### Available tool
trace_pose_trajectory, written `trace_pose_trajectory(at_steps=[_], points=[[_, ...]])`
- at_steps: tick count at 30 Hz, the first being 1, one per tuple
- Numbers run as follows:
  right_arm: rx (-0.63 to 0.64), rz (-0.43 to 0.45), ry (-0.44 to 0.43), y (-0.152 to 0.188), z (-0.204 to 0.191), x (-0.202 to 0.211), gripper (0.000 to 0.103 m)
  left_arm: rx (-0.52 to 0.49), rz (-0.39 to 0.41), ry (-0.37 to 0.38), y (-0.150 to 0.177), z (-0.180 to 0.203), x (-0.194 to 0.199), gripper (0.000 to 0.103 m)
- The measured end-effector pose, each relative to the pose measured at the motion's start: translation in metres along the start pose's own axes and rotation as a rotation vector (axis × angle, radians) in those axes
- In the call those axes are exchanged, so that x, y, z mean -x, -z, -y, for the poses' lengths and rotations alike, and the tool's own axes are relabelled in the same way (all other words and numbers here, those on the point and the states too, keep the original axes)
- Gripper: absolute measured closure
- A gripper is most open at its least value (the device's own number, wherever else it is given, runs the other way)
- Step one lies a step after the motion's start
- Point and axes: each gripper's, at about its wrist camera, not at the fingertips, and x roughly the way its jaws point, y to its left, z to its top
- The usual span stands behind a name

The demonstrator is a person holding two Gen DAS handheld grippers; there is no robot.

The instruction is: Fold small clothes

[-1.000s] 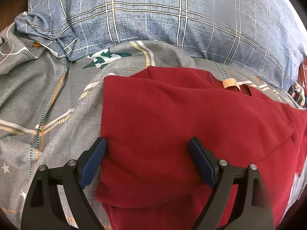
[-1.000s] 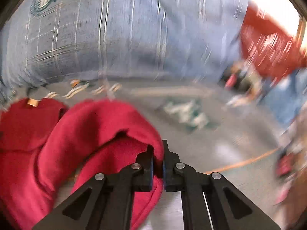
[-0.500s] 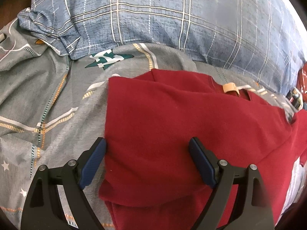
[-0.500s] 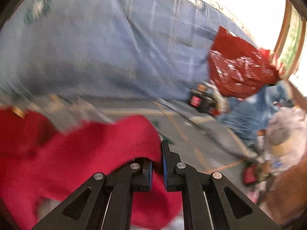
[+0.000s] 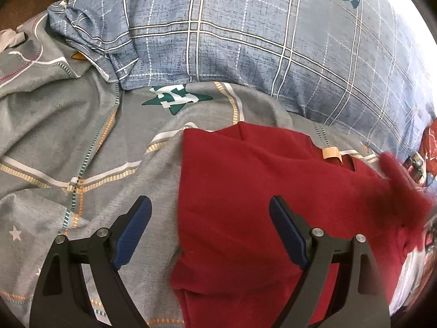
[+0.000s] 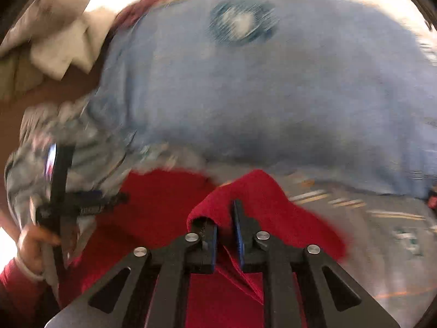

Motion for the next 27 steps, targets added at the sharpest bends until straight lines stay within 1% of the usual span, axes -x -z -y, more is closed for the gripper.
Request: trace_pose_trajectory(at_steps=[1, 2, 3, 4, 5, 7, 8, 10, 11, 12, 13, 15, 17, 18, 20, 21, 22, 23, 24, 25, 27], points=[[0.017, -0.053, -0.012, 0.006, -0.008, -0.018, 0.066, -0.005, -0.001, -0.006, 0.0, 0.001, -0.001, 0.015], [0.027, -0.153, -0.015, 0.018, -0.015, -0.044, 0.061, -0.013, -0.001, -0.012, 0.0, 0.002, -0.001, 0.015], [0.017, -0.224, -0.023, 0.028, -0.016, -0.059, 0.061, -0.019, 0.002, -0.016, 0.001, 0.004, -0.001, 0.015], [0.007, -0.244, -0.028, 0.035, -0.016, -0.063, 0.062, -0.026, 0.006, -0.017, 0.0, 0.005, 0.0, 0.015], [0.007, -0.205, -0.029, 0.037, -0.016, -0.057, 0.06, -0.031, 0.011, -0.013, 0.0, 0.007, 0.002, 0.015], [-0.016, -0.191, -0.052, 0.036, -0.006, -0.036, 0.047, -0.043, 0.029, 0.004, 0.001, 0.012, 0.006, 0.015], [-0.038, -0.178, -0.058, 0.036, 0.001, -0.026, 0.045, -0.053, 0.041, 0.015, 0.002, 0.015, 0.009, 0.015], [-0.104, -0.1, -0.062, 0.036, 0.026, 0.011, 0.032, -0.073, 0.054, 0.026, 0.004, 0.021, 0.012, 0.015], [-0.133, -0.065, -0.053, 0.038, 0.037, 0.026, 0.029, -0.087, 0.055, 0.028, 0.006, 0.024, 0.012, 0.015], [-0.182, -0.013, -0.023, 0.043, 0.055, 0.048, 0.027, -0.099, 0.051, 0.026, 0.008, 0.027, 0.012, 0.015], [-0.218, 0.013, 0.006, 0.047, 0.067, 0.06, 0.027, -0.107, 0.047, 0.025, 0.009, 0.028, 0.011, 0.015], [-0.285, 0.026, 0.073, 0.052, 0.09, 0.072, 0.025, -0.117, 0.038, 0.024, 0.011, 0.031, 0.008, 0.015], [-0.333, 0.014, 0.11, 0.057, 0.109, 0.069, 0.026, -0.115, 0.036, 0.027, 0.011, 0.032, 0.007, 0.015], [-0.353, -0.011, 0.12, 0.06, 0.116, 0.06, 0.029, -0.112, 0.036, 0.029, 0.011, 0.032, 0.007, 0.015], [-0.364, -0.037, 0.099, 0.063, 0.119, 0.047, 0.042, -0.104, 0.038, 0.025, 0.011, 0.03, 0.007, 0.015], [-0.362, -0.052, 0.079, 0.064, 0.118, 0.04, 0.062, -0.101, 0.039, 0.021, 0.011, 0.028, 0.007, 0.015], [-0.352, -0.065, 0.056, 0.064, 0.114, 0.034, 0.08, -0.095, 0.04, 0.02, 0.01, 0.026, 0.008, 0.015], [-0.325, -0.079, 0.032, 0.062, 0.106, 0.027, 0.085, -0.085, 0.041, 0.019, 0.009, 0.022, 0.008, 0.015], [-0.301, -0.085, 0.027, 0.064, 0.1, 0.022, 0.093, -0.073, 0.042, 0.019, 0.008, 0.02, 0.009, 0.015], [-0.271, -0.091, 0.032, 0.063, 0.092, 0.02, 0.097, -0.058, 0.043, 0.022, 0.007, 0.016, 0.009, 0.015], [-0.257, -0.072, 0.007, 0.055, 0.082, 0.023, 0.097, -0.032, 0.049, 0.03, 0.003, 0.01, 0.012, 0.015]])
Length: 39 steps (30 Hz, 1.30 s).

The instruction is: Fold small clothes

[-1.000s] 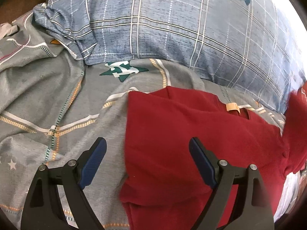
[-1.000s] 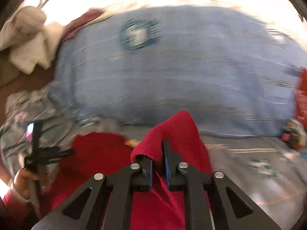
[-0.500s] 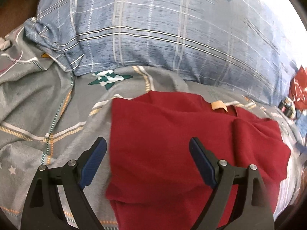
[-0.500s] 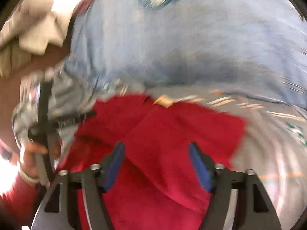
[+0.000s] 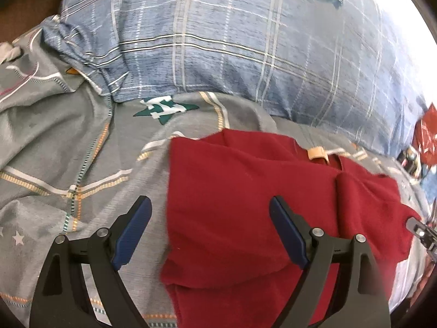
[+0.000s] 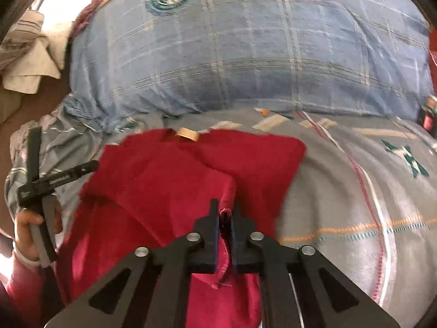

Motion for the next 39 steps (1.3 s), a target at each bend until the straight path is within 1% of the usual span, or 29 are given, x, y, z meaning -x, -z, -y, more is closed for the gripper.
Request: trace_pose_trajectory(at_steps=[2, 3, 4, 6, 8, 10, 12, 13, 14, 15, 16, 17, 18, 19, 20, 21, 22, 24, 26, 27, 28, 29, 30, 31, 33, 34, 36, 38, 39], points=[[-0.009, 0.059, -0.106, -0.013, -0.013, 0.014, 0.097, 0.018, 0.011, 0.001, -0.004, -0.005, 0.003, 0.015], [-0.006, 0.073, -0.138, -0.018, -0.017, 0.017, 0.097, 0.025, 0.017, 0.0, -0.005, -0.007, 0.005, 0.015], [0.002, 0.09, -0.191, -0.028, -0.026, 0.018, 0.097, 0.034, 0.022, 0.0, -0.007, -0.01, 0.006, 0.015], [0.016, 0.105, -0.273, -0.044, -0.045, 0.013, 0.097, 0.054, 0.03, -0.005, -0.009, -0.017, 0.009, 0.015], [0.043, 0.104, -0.324, -0.058, -0.067, -0.001, 0.097, 0.085, 0.036, -0.009, -0.013, -0.028, 0.011, 0.015], [0.067, 0.091, -0.371, -0.071, -0.092, -0.025, 0.097, 0.123, 0.045, -0.006, -0.016, -0.04, 0.014, 0.015], [0.038, 0.043, -0.463, -0.078, -0.11, -0.052, 0.097, 0.161, 0.053, 0.003, -0.02, -0.053, 0.017, 0.015], [0.015, 0.022, -0.502, -0.08, -0.116, -0.066, 0.091, 0.174, 0.055, 0.011, -0.022, -0.058, 0.017, 0.015], [-0.016, -0.002, -0.55, -0.081, -0.122, -0.082, 0.089, 0.184, 0.054, 0.016, -0.023, -0.063, 0.017, 0.015], [-0.051, -0.033, -0.596, -0.082, -0.126, -0.096, 0.083, 0.192, 0.051, 0.015, -0.024, -0.066, 0.017, 0.015], [-0.09, -0.077, -0.628, -0.082, -0.128, -0.108, 0.06, 0.202, 0.048, 0.013, -0.025, -0.07, 0.016, 0.015], [-0.116, -0.101, -0.64, -0.083, -0.128, -0.114, 0.052, 0.213, 0.046, 0.019, -0.026, -0.073, 0.016, 0.015], [-0.154, -0.113, -0.66, -0.081, -0.124, -0.114, 0.046, 0.222, 0.042, 0.03, -0.026, -0.076, 0.017, 0.015], [-0.164, -0.096, -0.675, -0.08, -0.119, -0.109, 0.046, 0.232, 0.038, 0.044, -0.026, -0.077, 0.017, 0.015], [-0.153, -0.074, -0.67, -0.078, -0.112, -0.1, 0.046, 0.239, 0.037, 0.058, -0.026, -0.078, 0.018, 0.015], [-0.141, -0.062, -0.648, -0.075, -0.105, -0.094, 0.044, 0.244, 0.037, 0.069, -0.026, -0.079, 0.018, 0.015], [-0.127, -0.048, -0.615, -0.073, -0.097, -0.086, 0.041, 0.248, 0.037, 0.077, -0.026, -0.078, 0.018, 0.015], [-0.104, -0.033, -0.511, -0.065, -0.074, -0.071, 0.04, 0.245, 0.035, 0.074, -0.025, -0.075, 0.016, 0.015], [-0.075, -0.023, -0.373, -0.058, -0.051, -0.061, 0.04, 0.224, 0.016, 0.068, -0.022, -0.068, 0.011, 0.015], [-0.058, -0.003, -0.259, -0.051, -0.032, -0.051, 0.04, 0.212, 0.008, 0.066, -0.021, -0.064, 0.008, 0.015], [-0.059, 0.014, -0.178, -0.046, -0.014, -0.042, 0.037, 0.198, 0.0, 0.064, -0.019, -0.059, 0.006, 0.015], [-0.071, 0.022, -0.136, -0.044, -0.003, -0.039, 0.035, 0.179, -0.009, 0.064, -0.018, -0.054, 0.003, 0.015], [-0.107, 0.028, -0.079, -0.04, 0.019, -0.033, 0.03, 0.155, -0.023, 0.062, -0.018, -0.047, 0.0, 0.015], [-0.153, 0.026, -0.042, -0.037, 0.039, -0.029, 0.029, 0.132, -0.038, 0.056, -0.017, -0.041, -0.003, 0.015], [-0.25, 0.019, 0.008, -0.033, 0.076, -0.03, 0.029, 0.086, -0.064, 0.043, -0.014, -0.029, -0.01, 0.015], [-0.282, 0.011, 0.019, -0.032, 0.087, -0.032, 0.029, 0.07, -0.072, 0.036, -0.012, -0.025, -0.012, 0.015], [-0.324, -0.015, 0.01, -0.033, 0.102, -0.044, 0.029, 0.038, -0.087, 0.022, -0.008, -0.017, -0.017, 0.015], [-0.31, -0.055, -0.024, -0.034, 0.105, -0.062, 0.029, 0.008, -0.104, 0.006, -0.005, -0.01, -0.021, 0.015], [-0.29, -0.073, -0.019, -0.034, 0.102, -0.07, 0.037, -0.013, -0.111, -0.009, -0.003, -0.007, -0.024, 0.015]])
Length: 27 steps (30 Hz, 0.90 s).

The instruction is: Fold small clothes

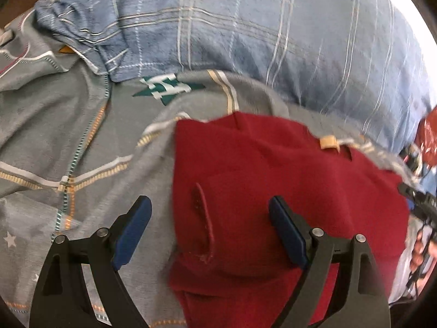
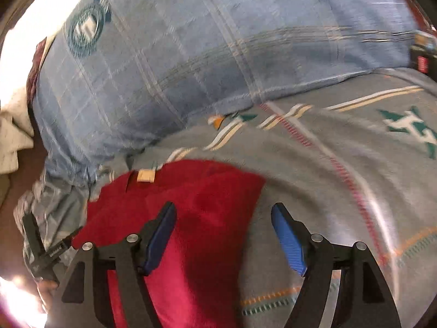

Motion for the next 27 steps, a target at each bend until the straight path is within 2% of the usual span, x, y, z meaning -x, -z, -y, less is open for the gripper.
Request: trace_pose_trajectory(at_steps=[1, 2, 4, 5, 7, 10, 12, 13, 14, 15, 16, 17, 19, 21, 23, 24, 26, 27], points=[[0.016, -0.013, 0.017, 0.0, -0.002, -0.006, 0.074, -0.017, -0.002, -0.017, 0.001, 0.002, -0.002, 0.015], [0.039, -0.018, 0.033, -0.001, -0.005, -0.01, 0.084, -0.037, -0.002, -0.038, 0.002, 0.006, -0.003, 0.015], [0.134, 0.047, 0.087, -0.004, -0.019, 0.001, 0.094, -0.056, 0.004, -0.057, 0.002, 0.009, -0.002, 0.015], [0.186, 0.086, 0.133, -0.007, -0.026, 0.008, 0.094, -0.063, 0.008, -0.064, 0.001, 0.01, -0.001, 0.015], [0.209, 0.113, 0.211, -0.013, -0.025, 0.013, 0.094, -0.08, 0.021, -0.082, -0.001, 0.013, 0.0, 0.015], [0.23, 0.062, 0.337, -0.017, -0.007, -0.01, 0.094, -0.111, 0.023, -0.095, -0.001, 0.02, -0.002, 0.015], [0.191, 0.009, 0.298, -0.013, 0.008, -0.02, 0.092, -0.121, 0.03, -0.108, -0.001, 0.023, 0.0, 0.015], [0.177, 0.026, 0.279, -0.011, 0.009, -0.013, 0.082, -0.125, 0.036, -0.116, -0.001, 0.023, 0.001, 0.015], [0.147, 0.037, 0.255, -0.009, 0.011, -0.003, 0.079, -0.127, 0.041, -0.125, -0.002, 0.023, 0.003, 0.015], [0.125, 0.053, 0.243, -0.007, 0.011, 0.007, 0.06, -0.125, 0.047, -0.133, -0.003, 0.023, 0.004, 0.015], [0.1, 0.073, 0.226, -0.004, 0.012, 0.019, 0.036, -0.121, 0.057, -0.143, -0.004, 0.022, 0.006, 0.015], [0.084, 0.084, 0.214, -0.001, 0.011, 0.028, 0.033, -0.117, 0.067, -0.149, -0.005, 0.021, 0.008, 0.015], [0.102, 0.091, 0.16, 0.01, 0.002, 0.049, 0.035, -0.106, 0.073, -0.147, -0.006, 0.02, 0.009, 0.015], [0.19, 0.074, 0.14, 0.023, -0.019, 0.056, 0.038, -0.104, 0.057, -0.141, -0.006, 0.021, 0.004, 0.015], [0.303, 0.043, 0.149, 0.038, -0.042, 0.054, 0.049, -0.107, 0.04, -0.151, -0.005, 0.022, -0.002, 0.015], [0.328, 0.023, 0.153, 0.042, -0.047, 0.05, 0.059, -0.107, 0.037, -0.153, -0.004, 0.023, -0.003, 0.015], [0.386, -0.042, 0.205, 0.056, -0.048, 0.034, 0.067, -0.111, 0.036, -0.154, -0.004, 0.024, -0.005, 0.015], [0.404, -0.068, 0.276, 0.062, -0.043, 0.024, 0.068, -0.112, 0.034, -0.154, -0.005, 0.024, -0.005, 0.015]])
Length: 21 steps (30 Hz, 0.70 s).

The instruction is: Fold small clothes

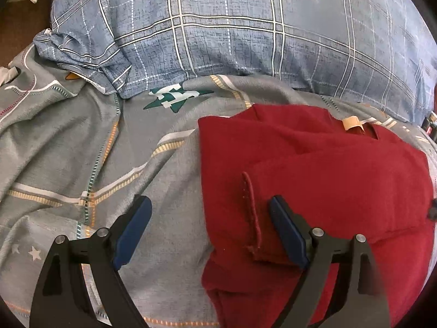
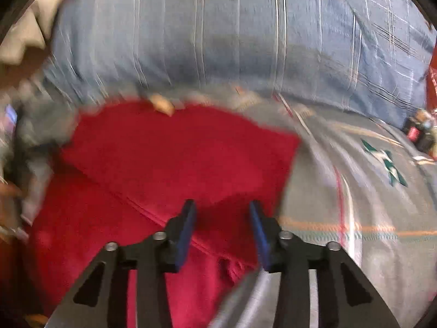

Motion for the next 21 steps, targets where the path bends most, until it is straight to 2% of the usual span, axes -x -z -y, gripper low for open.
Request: trace_pose_trajectory(at_steps=[1, 3, 5, 8, 13, 17, 21], points=[[-0.001, -0.027, 0.037, 0.008, 0.005, -0.01, 0.058, 0.002, -0.002, 0.001, 0.0, 0.0, -0.001, 0.014], [-0.087, -0.004, -0.006, 0.013, 0.021, -0.007, 0.053, 0.012, -0.003, 0.007, 0.0, -0.002, -0.001, 0.014], [-0.134, -0.008, -0.021, 0.014, 0.029, 0.0, 0.052, 0.022, 0.001, 0.005, 0.0, -0.003, 0.001, 0.015], [-0.104, 0.022, 0.017, 0.011, 0.022, 0.018, 0.05, 0.018, 0.018, 0.0, 0.001, -0.002, 0.007, 0.015], [-0.065, 0.099, -0.016, 0.005, -0.005, 0.037, 0.05, 0.001, 0.022, -0.009, 0.004, 0.002, 0.008, 0.014], [-0.033, 0.099, -0.033, 0.0, -0.027, 0.019, 0.051, 0.015, 0.017, 0.0, 0.004, 0.0, 0.006, 0.014], [-0.073, 0.05, -0.031, 0.006, -0.02, -0.007, 0.052, 0.017, 0.012, 0.007, 0.004, -0.001, 0.004, 0.014]])
